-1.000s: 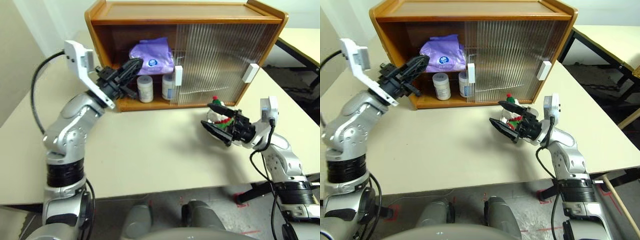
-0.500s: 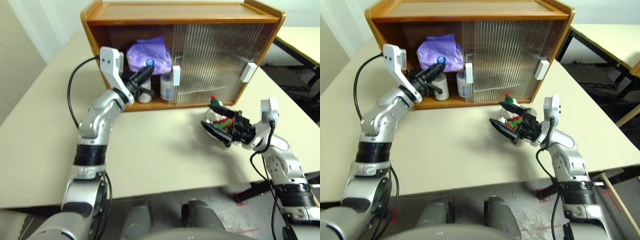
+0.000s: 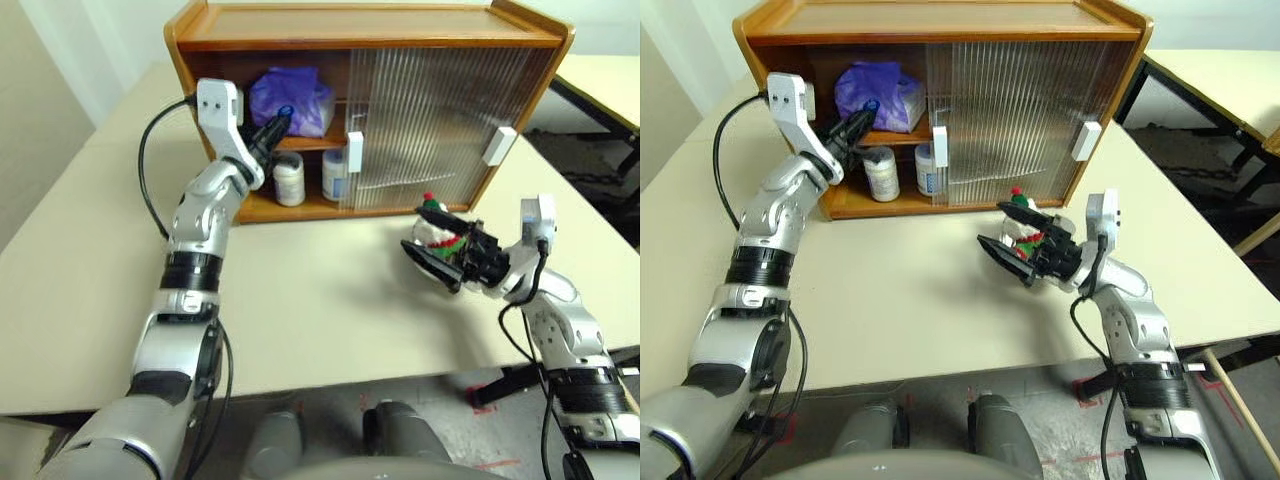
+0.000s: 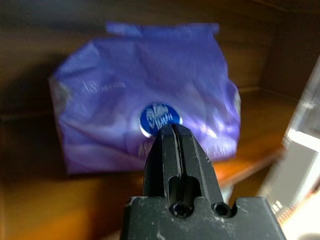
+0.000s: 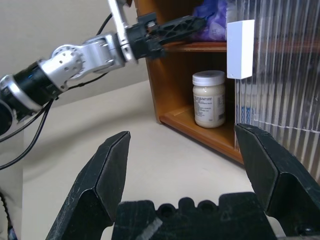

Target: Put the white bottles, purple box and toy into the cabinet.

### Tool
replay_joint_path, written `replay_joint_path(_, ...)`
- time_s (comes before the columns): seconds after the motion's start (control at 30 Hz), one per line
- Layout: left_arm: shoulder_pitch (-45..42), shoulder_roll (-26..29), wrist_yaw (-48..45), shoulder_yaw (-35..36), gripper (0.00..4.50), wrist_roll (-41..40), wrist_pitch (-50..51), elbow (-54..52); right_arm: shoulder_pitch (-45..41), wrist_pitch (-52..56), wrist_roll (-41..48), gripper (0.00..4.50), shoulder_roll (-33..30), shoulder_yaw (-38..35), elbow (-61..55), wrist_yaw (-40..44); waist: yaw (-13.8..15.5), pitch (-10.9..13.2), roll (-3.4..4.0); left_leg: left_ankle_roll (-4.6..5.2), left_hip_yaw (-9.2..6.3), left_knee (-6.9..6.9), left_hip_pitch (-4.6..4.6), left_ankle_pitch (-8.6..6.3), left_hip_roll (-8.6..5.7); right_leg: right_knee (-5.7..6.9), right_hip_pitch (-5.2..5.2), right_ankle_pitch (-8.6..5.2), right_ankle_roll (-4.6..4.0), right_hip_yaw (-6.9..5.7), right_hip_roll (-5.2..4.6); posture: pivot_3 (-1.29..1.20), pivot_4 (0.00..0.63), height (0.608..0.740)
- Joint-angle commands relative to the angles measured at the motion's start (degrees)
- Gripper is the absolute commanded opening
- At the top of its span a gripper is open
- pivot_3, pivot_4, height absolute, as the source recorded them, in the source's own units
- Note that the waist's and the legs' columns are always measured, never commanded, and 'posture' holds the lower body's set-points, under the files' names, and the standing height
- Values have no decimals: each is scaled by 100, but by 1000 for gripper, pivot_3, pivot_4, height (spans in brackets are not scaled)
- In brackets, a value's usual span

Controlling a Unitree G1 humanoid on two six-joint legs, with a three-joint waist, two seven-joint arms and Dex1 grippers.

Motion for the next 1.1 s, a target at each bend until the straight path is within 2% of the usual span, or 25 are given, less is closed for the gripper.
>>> replay_joint_path(0.03, -253, -98, -161, -12, 28, 177, -343, 653, -62, -15, -44, 4500, -12, 38, -46, -15, 0, 0, 0, 0, 0, 0, -1, 0, 0, -2, 0, 0, 0, 0, 0, 80, 0, 740)
replay_joint_path(0.33, -355, -244, -422, 72, 28, 178, -540, 1178, -2, -70, -43, 4500, -6, -2, -45, -13, -4, -1, 1, -1, 1, 3, 0, -2, 0, -1, 2, 7, 6, -1, 0, 63, 0, 740)
replay_joint_path(0.47, -400, -307, -620, 71, 28, 163, -806, 1094, 0, -90, -44, 4500, -17, -12, -2, 15, -5, 0, 1, 1, 1, 6, -1, -1, 0, -1, 2, 10, 9, -1, 0, 63, 0, 740)
replay_joint_path(0.73, 390, -210, -1268, 146, 28, -338, -703, -657, 44, -194, -36, 4500, -34, -65, 116, 98, -64, -1, 2, 6, 2, 0, -9, -7, 3, -8, -3, 18, -7, 2, 1, 63, 0, 740)
replay_joint_path(0.83, 1100, 123, -1913, 6, 582, -758, -129, -1725, 58, -286, -36, 4500, -47, -99, 248, 170, -145, -4, 6, 4, 2, -6, -6, -10, 4, -7, -3, 20, -10, 3, 1, 67, 0, 740)
replay_joint_path(0.9, 1385, 238, -2109, -11, 1332, -932, 14, -2093, 54, -332, -38, 4500, -48, -104, 310, 203, -153, -3, 6, 3, 2, -10, -3, -10, 6, -4, -3, 19, -11, 3, 1, 75, 0, 740)
replay_joint_path(1.0, 1626, 298, -2242, -75, 1225, -1056, 237, -2445, 19, -387, -45, 4500, -44, -94, 406, 242, -139, -2, 6, 6, 0, -1, -3, -8, 7, -3, -2, 19, -12, -1, 1, 83, 0, 740)
replay_joint_path(1.1, 1595, 176, -2121, -265, 155, -884, 277, -2449, -10, -415, -52, 4500, -41, -87, 465, 264, -124, -2, 6, 12, 0, 7, 1, -5, 4, -5, 8, 7, 8, 0, -2, 85, 0, 740)
